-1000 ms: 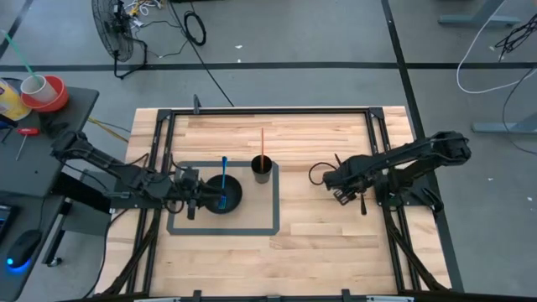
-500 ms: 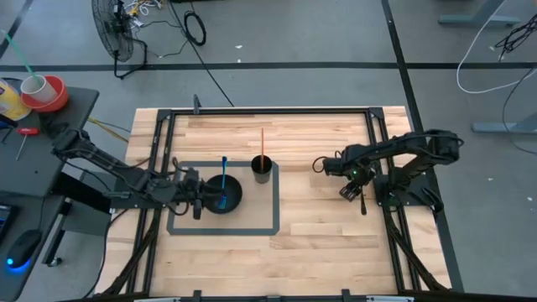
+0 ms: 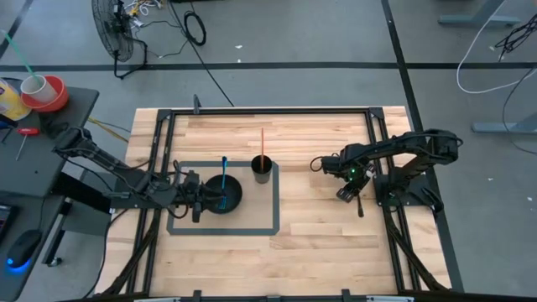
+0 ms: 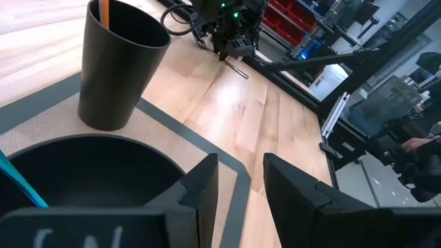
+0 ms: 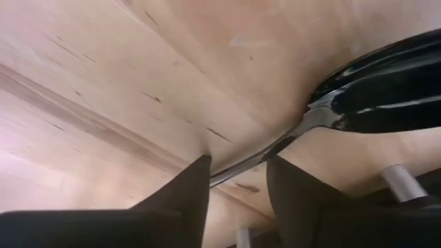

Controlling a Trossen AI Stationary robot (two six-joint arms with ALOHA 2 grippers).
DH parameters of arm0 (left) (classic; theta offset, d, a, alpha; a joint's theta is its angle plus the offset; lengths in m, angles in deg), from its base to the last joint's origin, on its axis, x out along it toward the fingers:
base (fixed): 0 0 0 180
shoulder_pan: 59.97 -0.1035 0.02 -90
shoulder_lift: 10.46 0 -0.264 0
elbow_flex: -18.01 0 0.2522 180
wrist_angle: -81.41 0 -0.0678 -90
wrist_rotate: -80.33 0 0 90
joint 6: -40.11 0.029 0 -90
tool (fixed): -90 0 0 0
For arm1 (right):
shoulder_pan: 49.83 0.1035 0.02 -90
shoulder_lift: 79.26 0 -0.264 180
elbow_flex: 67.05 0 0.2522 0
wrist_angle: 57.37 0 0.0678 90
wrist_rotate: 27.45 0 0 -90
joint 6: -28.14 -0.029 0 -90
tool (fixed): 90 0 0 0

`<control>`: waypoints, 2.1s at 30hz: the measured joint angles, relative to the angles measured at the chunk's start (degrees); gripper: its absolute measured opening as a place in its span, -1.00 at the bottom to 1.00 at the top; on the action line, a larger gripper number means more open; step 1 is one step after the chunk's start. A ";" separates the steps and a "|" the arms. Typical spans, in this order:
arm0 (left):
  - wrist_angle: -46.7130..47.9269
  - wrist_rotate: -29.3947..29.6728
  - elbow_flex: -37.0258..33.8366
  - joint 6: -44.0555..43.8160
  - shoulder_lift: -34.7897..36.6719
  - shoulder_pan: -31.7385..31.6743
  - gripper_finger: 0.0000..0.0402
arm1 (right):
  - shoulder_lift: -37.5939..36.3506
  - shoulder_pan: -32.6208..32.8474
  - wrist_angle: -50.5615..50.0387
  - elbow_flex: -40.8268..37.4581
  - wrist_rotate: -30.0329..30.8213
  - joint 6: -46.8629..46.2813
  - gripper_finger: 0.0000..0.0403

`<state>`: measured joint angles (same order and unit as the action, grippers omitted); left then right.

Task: Pick & Place Utensil
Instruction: Put the spoon into the black bowl on the table mat

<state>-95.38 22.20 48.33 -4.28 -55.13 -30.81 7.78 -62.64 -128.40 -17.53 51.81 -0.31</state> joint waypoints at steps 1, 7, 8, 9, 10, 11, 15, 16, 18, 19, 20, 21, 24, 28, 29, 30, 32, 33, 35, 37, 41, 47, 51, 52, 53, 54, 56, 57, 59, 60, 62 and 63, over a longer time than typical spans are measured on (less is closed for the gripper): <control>0.05 0.05 0.00 0.03 0.00 0.03 -0.39 | 0.00 0.34 0.08 0.04 0.00 -0.54 -0.33; 0.02 0.60 0.00 0.05 0.00 0.03 -0.39 | -0.07 2.74 0.95 0.16 -0.51 -3.84 -0.59; 0.04 0.70 0.00 0.05 0.00 0.01 -0.39 | -0.09 3.13 1.10 0.16 -0.53 -4.28 -0.63; 0.04 0.75 0.00 0.05 0.00 0.01 -0.39 | -0.09 3.53 1.21 0.18 -0.49 -4.78 -0.67; 0.03 0.96 0.00 0.06 0.00 0.02 -0.39 | -0.11 3.92 1.31 0.19 -0.48 -5.32 -0.70; 0.04 1.34 0.00 0.07 0.00 0.03 -0.39 | -0.11 4.30 1.38 0.22 -0.48 -5.71 -0.74; 0.04 1.55 0.00 0.09 0.00 0.03 -0.39 | -0.15 6.46 1.72 0.27 0.05 -7.28 -0.87; 0.03 1.54 0.00 0.09 0.00 0.03 -0.39 | -0.15 7.16 1.79 0.27 0.25 -7.49 -0.90; 0.04 1.56 0.00 0.12 0.00 0.03 -0.39 | -0.15 8.76 1.85 0.33 1.18 -8.32 -0.94; 0.03 1.56 0.00 0.12 0.00 0.03 -0.39 | -0.15 9.60 1.77 0.57 1.76 -8.96 -0.95; 0.04 1.56 0.00 0.12 0.00 0.01 -0.39 | -0.10 10.49 1.45 0.93 2.45 -9.39 -0.95; 0.04 1.56 0.00 0.12 0.00 0.01 -0.39 | 0.03 11.33 1.24 1.32 2.95 -10.07 -0.95; 0.02 1.99 0.00 0.10 0.00 0.03 -0.39 | 0.13 13.84 3.28 3.27 2.60 -11.01 -0.92; -0.24 3.45 0.00 0.05 0.00 0.03 -0.39 | 0.11 17.64 5.08 6.74 2.88 -11.67 -0.91; -0.42 3.51 0.00 0.05 0.00 0.02 -0.39 | 0.11 18.70 5.09 7.72 3.17 -11.93 -0.92; -0.55 3.53 0.00 0.05 0.00 0.01 -0.39 | 0.11 19.72 5.39 8.90 3.28 -12.34 -0.92; -0.98 3.53 0.00 0.05 0.00 0.03 -0.39 | 0.11 21.96 5.94 11.53 4.62 -13.20 -0.93; -1.34 3.58 0.00 0.05 -0.02 0.03 -0.39 | 0.11 23.27 5.84 12.92 5.79 -13.44 -0.94; -2.49 4.33 0.00 0.03 -0.61 0.03 -0.39 | 0.09 25.88 5.27 15.80 8.58 -14.39 -0.94; -3.61 5.00 0.00 0.03 -1.38 0.03 -0.39 | 0.09 28.49 5.45 18.95 11.28 -15.28 -0.94; -8.91 5.43 0.00 0.05 -5.46 0.03 -0.39 | 0.07 33.15 6.00 24.15 17.29 -17.46 -0.94; -23.64 5.38 0.00 1.24 -15.88 0.00 -0.39 | 0.27 37.02 15.31 27.96 21.12 -19.10 -0.94; -35.27 4.47 0.04 -0.23 -23.09 -0.81 -0.39 | 2.94 37.28 16.82 30.09 23.42 -18.97 -0.94; -36.56 3.93 0.52 -0.09 -24.56 -1.02 -0.37 | 4.09 37.28 17.01 30.84 23.76 -18.79 -0.94; -36.87 3.70 1.46 0.32 -25.86 -1.18 -0.34 | 5.25 37.26 16.99 31.80 23.87 -18.59 -0.94; -37.02 3.57 2.72 1.32 -27.08 -1.31 -0.30 | 6.48 37.28 16.91 32.89 23.85 -18.06 -0.94; -36.89 3.74 5.58 4.59 -29.14 -1.39 -0.20 | 9.03 37.28 16.99 35.45 23.84 -16.97 -0.94; -36.78 4.00 7.18 6.76 -30.33 -1.39 -0.13 | 10.26 37.28 17.08 36.73 23.82 -16.64 -0.94; -36.55 4.18 10.22 11.28 -32.33 -1.39 0.00 | 12.44 37.15 16.85 39.27 23.85 -16.02 -0.94; -36.53 4.20 11.64 13.33 -33.17 -1.39 0.06 | 13.24 37.05 16.98 40.47 24.02 -15.91 -0.94; -35.98 4.36 14.46 15.42 -34.92 -1.44 0.16 | 14.38 36.75 16.68 42.45 25.04 -16.35 -0.94; -35.29 4.46 15.59 16.18 -35.78 -1.51 0.20 | 14.73 36.55 16.86 43.29 25.72 -16.84 -0.93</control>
<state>-130.67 26.65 63.92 11.90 -90.91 -32.31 22.52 -26.09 -111.54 25.75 77.52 -17.15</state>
